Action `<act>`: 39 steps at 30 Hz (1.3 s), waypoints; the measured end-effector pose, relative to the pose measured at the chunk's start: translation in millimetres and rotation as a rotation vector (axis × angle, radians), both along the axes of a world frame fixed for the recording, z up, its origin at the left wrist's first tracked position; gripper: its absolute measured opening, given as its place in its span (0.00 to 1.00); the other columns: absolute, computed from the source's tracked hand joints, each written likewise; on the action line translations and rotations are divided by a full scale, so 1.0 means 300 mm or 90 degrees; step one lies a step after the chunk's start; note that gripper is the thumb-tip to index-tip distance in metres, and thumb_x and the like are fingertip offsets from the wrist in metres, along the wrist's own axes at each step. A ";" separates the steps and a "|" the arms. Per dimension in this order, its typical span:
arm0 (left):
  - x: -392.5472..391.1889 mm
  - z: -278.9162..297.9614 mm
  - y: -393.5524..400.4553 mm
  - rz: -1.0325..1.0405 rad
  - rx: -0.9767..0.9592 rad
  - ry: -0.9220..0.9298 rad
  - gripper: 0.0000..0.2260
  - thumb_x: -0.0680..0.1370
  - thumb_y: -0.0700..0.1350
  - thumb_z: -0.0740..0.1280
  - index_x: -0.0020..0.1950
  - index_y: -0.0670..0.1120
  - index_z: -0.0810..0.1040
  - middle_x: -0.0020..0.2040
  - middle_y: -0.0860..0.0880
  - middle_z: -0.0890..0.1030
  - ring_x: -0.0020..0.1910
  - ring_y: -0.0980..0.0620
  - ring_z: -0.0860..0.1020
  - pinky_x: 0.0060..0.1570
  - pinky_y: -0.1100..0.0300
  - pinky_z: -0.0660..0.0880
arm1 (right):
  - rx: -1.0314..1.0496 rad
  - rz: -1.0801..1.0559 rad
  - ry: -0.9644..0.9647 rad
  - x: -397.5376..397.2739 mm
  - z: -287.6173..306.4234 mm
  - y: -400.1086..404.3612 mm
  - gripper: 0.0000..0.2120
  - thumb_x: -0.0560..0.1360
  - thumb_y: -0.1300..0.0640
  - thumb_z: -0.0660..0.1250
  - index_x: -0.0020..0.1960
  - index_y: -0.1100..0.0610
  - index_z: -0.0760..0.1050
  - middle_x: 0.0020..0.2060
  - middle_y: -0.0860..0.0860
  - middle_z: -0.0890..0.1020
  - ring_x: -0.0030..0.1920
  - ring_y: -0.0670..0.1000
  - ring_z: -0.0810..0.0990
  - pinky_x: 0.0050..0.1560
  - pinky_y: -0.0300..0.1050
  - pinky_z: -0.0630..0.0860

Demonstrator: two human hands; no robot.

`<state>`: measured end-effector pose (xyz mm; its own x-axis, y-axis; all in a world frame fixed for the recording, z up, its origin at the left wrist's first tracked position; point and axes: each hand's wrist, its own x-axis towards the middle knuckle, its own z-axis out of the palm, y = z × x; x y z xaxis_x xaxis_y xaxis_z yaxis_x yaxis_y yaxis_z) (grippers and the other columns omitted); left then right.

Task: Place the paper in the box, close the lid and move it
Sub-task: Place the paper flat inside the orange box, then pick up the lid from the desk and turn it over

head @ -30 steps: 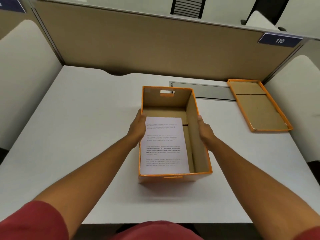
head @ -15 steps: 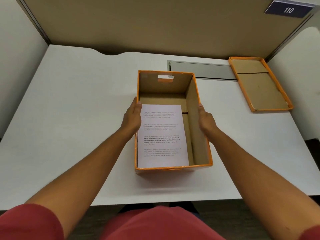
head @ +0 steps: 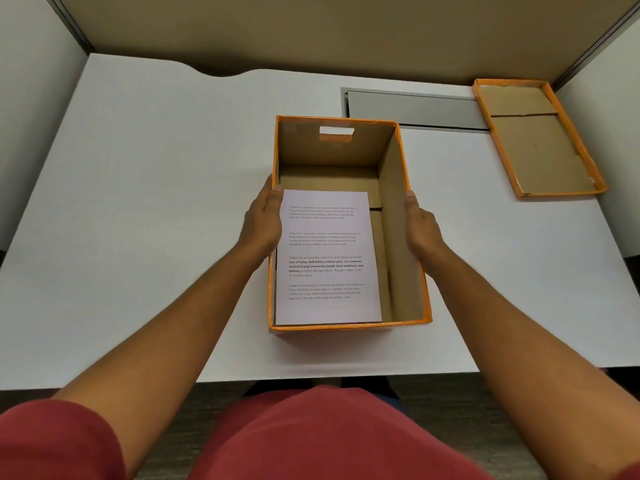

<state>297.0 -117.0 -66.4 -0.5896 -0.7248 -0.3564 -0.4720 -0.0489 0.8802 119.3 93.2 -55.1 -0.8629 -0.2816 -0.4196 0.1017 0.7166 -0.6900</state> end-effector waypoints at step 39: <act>-0.894 0.118 0.813 -0.400 -0.401 -0.082 0.28 0.85 0.54 0.61 0.83 0.51 0.59 0.86 0.47 0.53 0.85 0.47 0.47 0.81 0.46 0.55 | 0.093 0.130 0.186 -0.889 -0.078 0.595 0.31 0.78 0.48 0.66 0.77 0.59 0.66 0.76 0.59 0.69 0.76 0.60 0.67 0.74 0.56 0.64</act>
<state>28.7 127.0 -30.8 -0.9260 -0.3658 -0.0934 -0.3465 0.7253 0.5949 -147.3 271.7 -78.5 -0.8843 -0.4158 -0.2125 -0.2393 0.7943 -0.5584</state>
